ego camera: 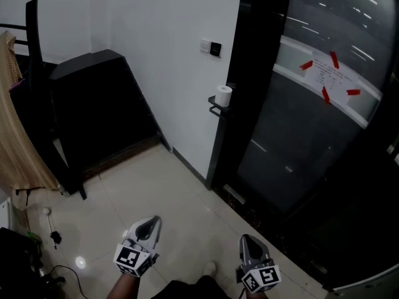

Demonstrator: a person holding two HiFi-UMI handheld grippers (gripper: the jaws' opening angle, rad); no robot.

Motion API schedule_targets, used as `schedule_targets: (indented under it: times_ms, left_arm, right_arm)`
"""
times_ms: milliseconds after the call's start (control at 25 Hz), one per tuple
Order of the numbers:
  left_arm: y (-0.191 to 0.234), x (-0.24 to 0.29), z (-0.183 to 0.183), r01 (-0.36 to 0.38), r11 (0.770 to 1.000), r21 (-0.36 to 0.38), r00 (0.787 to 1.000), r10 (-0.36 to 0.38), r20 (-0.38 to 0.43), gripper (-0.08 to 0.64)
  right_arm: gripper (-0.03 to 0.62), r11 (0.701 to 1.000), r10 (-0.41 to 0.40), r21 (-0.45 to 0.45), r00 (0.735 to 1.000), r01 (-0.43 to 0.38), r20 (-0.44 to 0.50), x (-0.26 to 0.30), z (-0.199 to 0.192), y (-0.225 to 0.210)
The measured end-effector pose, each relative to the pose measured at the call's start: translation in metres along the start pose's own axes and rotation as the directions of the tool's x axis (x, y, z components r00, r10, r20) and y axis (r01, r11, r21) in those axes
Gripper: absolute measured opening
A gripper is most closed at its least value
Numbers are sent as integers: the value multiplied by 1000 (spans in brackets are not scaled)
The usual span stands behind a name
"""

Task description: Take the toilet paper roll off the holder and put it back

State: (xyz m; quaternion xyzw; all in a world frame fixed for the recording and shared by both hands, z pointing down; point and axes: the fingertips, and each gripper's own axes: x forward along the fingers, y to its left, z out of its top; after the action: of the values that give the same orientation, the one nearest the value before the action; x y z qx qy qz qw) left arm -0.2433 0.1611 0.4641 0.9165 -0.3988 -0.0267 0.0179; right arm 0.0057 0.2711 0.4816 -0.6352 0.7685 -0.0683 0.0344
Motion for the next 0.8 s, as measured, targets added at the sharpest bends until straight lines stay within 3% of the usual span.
schedule_targets:
  times_ms: [520,800]
  left_arm:
    - [8,142,-4,-51,999,-10,999,51,18,6]
    - [-3,208,-8,-61,998,-31,998,62,17,6]
  right_arm:
    - [14,999,52,2,995,-53,90,121,36,-119]
    - [14,998,53,30,997,-55,54,154,37,-183]
